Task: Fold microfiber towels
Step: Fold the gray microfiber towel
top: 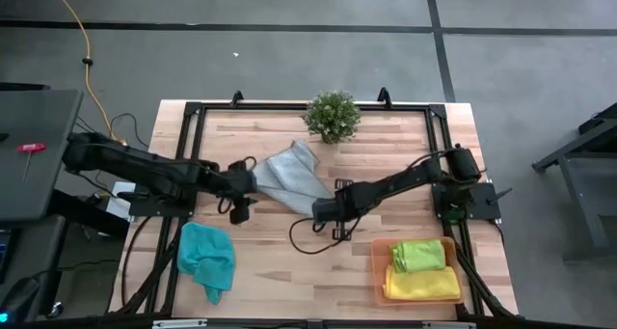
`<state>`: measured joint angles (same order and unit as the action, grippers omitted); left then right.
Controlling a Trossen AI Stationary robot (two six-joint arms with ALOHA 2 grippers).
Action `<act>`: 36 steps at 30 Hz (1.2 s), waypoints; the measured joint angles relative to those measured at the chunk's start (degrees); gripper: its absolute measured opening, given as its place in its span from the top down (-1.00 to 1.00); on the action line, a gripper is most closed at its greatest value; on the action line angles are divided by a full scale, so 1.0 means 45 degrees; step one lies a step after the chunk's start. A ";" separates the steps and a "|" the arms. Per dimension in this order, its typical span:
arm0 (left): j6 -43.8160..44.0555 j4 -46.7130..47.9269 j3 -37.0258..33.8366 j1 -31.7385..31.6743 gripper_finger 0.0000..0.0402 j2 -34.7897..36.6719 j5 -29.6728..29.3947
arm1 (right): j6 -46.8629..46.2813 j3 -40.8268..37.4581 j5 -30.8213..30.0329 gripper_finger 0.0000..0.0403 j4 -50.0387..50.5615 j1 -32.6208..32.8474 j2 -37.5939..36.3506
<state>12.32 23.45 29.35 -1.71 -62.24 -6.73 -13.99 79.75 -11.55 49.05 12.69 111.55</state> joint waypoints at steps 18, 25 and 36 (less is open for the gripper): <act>-0.4100 0.0824 -0.0322 -0.1513 0.31 -0.2230 -0.1941 | -0.0913 0.0000 0.0240 1.00 -0.1099 0.0256 -0.0001; -0.4137 0.0747 -0.0269 -0.2285 0.31 -0.3046 -0.2081 | -0.0892 0.0000 0.0628 1.00 -0.1105 0.0275 -0.0001; -0.5569 0.0082 -0.0283 -0.3075 0.48 -0.3103 -0.1491 | -0.0397 0.0000 0.0899 1.00 -0.1149 0.0271 -0.0001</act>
<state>-12.74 23.82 28.08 -15.55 -76.20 -13.44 -15.77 79.75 -7.50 43.88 13.91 111.55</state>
